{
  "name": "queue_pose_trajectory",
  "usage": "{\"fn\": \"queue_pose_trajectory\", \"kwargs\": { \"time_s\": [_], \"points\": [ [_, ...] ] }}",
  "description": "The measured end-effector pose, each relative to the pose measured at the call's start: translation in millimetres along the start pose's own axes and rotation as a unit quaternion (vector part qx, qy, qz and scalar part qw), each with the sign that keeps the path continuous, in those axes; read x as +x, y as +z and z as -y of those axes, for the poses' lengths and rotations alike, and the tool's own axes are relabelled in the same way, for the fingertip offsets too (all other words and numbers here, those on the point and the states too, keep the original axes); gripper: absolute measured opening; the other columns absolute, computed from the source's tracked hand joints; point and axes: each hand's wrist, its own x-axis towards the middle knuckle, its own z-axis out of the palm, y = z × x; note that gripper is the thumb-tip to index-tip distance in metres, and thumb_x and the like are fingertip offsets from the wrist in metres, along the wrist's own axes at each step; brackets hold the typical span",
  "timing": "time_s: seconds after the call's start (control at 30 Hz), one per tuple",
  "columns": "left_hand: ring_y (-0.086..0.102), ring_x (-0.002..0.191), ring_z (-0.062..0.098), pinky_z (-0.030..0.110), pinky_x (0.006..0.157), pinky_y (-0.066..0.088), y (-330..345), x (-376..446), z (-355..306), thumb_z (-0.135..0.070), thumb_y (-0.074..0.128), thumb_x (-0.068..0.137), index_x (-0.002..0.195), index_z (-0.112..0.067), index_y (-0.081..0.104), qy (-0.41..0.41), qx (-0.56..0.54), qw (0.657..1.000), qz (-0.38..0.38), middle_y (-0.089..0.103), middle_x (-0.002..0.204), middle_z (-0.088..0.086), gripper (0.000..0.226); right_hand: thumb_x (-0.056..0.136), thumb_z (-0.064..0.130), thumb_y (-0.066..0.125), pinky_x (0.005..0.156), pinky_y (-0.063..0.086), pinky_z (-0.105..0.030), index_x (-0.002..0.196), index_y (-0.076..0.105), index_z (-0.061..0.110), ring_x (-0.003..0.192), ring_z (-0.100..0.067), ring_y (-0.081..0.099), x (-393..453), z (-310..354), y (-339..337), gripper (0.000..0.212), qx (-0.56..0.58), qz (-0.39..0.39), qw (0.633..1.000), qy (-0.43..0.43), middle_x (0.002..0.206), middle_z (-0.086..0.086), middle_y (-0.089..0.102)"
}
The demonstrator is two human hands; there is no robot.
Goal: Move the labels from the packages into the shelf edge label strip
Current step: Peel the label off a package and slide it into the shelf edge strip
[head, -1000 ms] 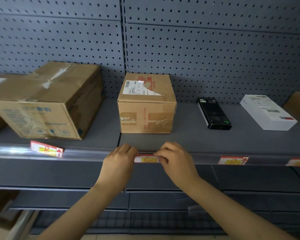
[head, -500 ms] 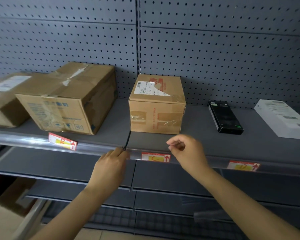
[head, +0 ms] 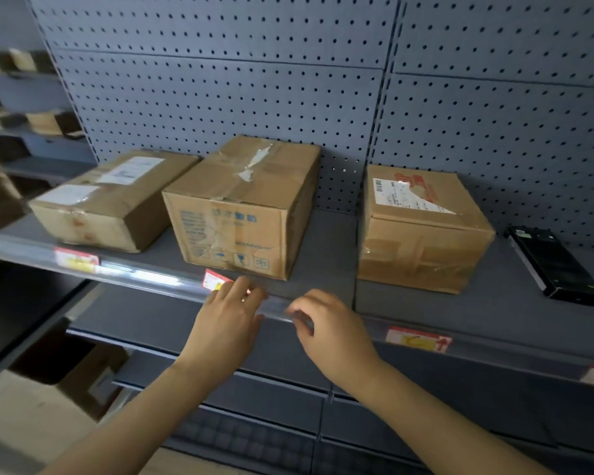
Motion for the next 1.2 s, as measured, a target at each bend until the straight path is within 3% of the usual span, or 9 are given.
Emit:
{"fn": "queue_pose_trajectory", "kwargs": {
  "time_s": [0.17, 0.27, 0.4, 0.53, 0.63, 0.83, 0.97, 1.2],
  "points": [
    [0.060, 0.085, 0.035, 0.042, 0.067, 0.054, -10, 7, 73, -0.008, 0.080, 0.063, 0.108, -0.014, 0.057, 0.053, -0.001, 0.998, -0.014, 0.061, 0.109, 0.012, 0.050, 0.088, 0.014, 0.060, 0.076, 0.046, -0.030, 0.097, 0.065, 0.017, 0.097, -0.018, 0.055, 29, 38, 50, 0.011, -0.027, -0.041, 0.997, 0.056, 0.099, 0.000, 0.061],
    [0.058, 0.089, 0.037, 0.042, 0.071, 0.054, -9, 12, 107, -0.003, 0.076, 0.069, 0.111, -0.009, 0.058, 0.065, -0.033, 0.997, -0.018, 0.060, 0.110, 0.015, 0.046, 0.089, 0.017, 0.060, 0.072, 0.049, -0.033, 0.097, 0.063, 0.018, 0.095, -0.018, 0.055, 39, 53, 70, 0.009, -0.054, -0.070, 0.991, 0.099, 0.099, 0.001, 0.059],
    [0.058, 0.075, 0.037, 0.039, 0.056, 0.050, -5, 17, 124, 0.008, 0.075, 0.064, 0.093, -0.006, 0.061, 0.076, -0.061, 0.995, 0.002, 0.061, 0.093, 0.014, 0.035, 0.089, 0.017, 0.061, 0.066, 0.051, -0.036, 0.095, 0.063, 0.017, 0.090, -0.020, 0.056, 45, 65, 87, 0.006, -0.099, -0.097, 0.981, 0.137, 0.096, 0.000, 0.058],
    [0.060, 0.069, 0.031, 0.033, 0.056, 0.044, -5, 21, 126, 0.002, 0.081, 0.052, 0.084, -0.012, 0.063, 0.085, -0.034, 0.996, -0.003, 0.063, 0.079, 0.006, 0.039, 0.086, 0.015, 0.065, 0.057, 0.046, -0.030, 0.090, 0.062, 0.018, 0.083, -0.019, 0.058, 47, 70, 90, 0.006, -0.120, -0.117, 0.974, 0.154, 0.092, 0.000, 0.059],
    [0.057, 0.067, 0.028, 0.032, 0.057, 0.038, -7, 22, 129, -0.002, 0.079, 0.059, 0.081, -0.016, 0.063, 0.090, -0.037, 0.995, -0.026, 0.061, 0.076, 0.003, 0.030, 0.087, 0.016, 0.063, 0.057, 0.046, -0.031, 0.091, 0.060, 0.019, 0.083, -0.018, 0.058, 50, 71, 90, 0.006, -0.123, -0.121, 0.972, 0.158, 0.093, 0.001, 0.058],
    [0.058, 0.064, 0.028, 0.032, 0.055, 0.041, -5, 21, 135, -0.002, 0.076, 0.068, 0.077, -0.014, 0.065, 0.102, -0.082, 0.990, -0.051, 0.063, 0.073, 0.004, 0.018, 0.084, 0.012, 0.065, 0.052, 0.048, -0.033, 0.078, 0.056, 0.021, 0.076, -0.016, 0.058, 52, 71, 87, 0.014, -0.129, -0.121, 0.971, 0.159, 0.090, 0.004, 0.054],
    [0.060, 0.064, 0.027, 0.033, 0.055, 0.045, -1, 18, 138, -0.001, 0.072, 0.071, 0.079, -0.014, 0.064, 0.090, -0.101, 0.990, -0.036, 0.065, 0.072, 0.003, 0.017, 0.082, 0.009, 0.067, 0.054, 0.043, -0.026, 0.079, 0.061, 0.019, 0.077, -0.016, 0.058, 52, 69, 81, 0.013, -0.136, -0.107, 0.975, 0.136, 0.087, 0.003, 0.058],
    [0.059, 0.060, 0.027, 0.033, 0.052, 0.047, 5, 15, 141, 0.001, 0.076, 0.066, 0.073, -0.013, 0.065, 0.090, -0.084, 0.992, -0.027, 0.063, 0.068, 0.005, 0.019, 0.079, 0.004, 0.070, 0.050, 0.046, -0.030, 0.082, 0.068, 0.012, 0.073, -0.021, 0.060, 55, 68, 82, 0.009, -0.153, -0.100, 0.979, 0.095, 0.083, -0.002, 0.061]
  ]
}}
